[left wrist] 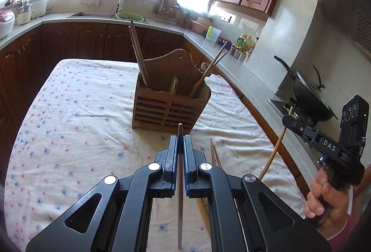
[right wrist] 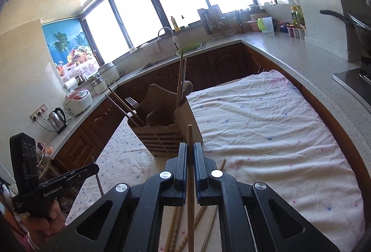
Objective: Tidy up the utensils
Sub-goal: 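Lift the metal chopstick with the left tool while the right tool carries its wooden chopstick to the holder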
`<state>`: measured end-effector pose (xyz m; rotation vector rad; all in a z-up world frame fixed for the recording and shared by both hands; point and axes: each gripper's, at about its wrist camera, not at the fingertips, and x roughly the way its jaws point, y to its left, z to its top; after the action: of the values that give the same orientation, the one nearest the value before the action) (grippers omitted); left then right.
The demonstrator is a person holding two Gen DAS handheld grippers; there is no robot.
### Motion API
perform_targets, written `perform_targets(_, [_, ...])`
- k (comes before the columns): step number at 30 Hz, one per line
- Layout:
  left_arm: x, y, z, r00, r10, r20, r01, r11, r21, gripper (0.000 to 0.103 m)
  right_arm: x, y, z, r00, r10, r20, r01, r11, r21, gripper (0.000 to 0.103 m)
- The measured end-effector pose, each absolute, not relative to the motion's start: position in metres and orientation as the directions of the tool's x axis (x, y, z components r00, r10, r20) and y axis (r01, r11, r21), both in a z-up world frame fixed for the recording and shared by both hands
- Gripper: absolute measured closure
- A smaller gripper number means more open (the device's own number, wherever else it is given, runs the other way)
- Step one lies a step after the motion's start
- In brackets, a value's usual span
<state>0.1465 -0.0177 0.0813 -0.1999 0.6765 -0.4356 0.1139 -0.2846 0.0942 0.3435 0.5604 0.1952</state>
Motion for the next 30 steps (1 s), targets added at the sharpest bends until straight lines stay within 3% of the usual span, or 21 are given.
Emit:
perform_targets(20, [0.153, -0.003, 0.108, 0.767, -0.411, -0.494, 0.289, 0.907, -0.305, 0.099, 0.121, -0.274, 0.116, 0.861, 0.281, -0.424, -0.122, 0.923, 0.365, 0.098])
perform_targets(30, [0.19, -0.002, 0.172, 0.864, -0.357, -0.354, 0.271, 0.924, -0.271, 0.099, 0.148, -0.271, 0.163, 0.914, 0.256, -0.316, -0.142, 0.929, 0.342, 0.098])
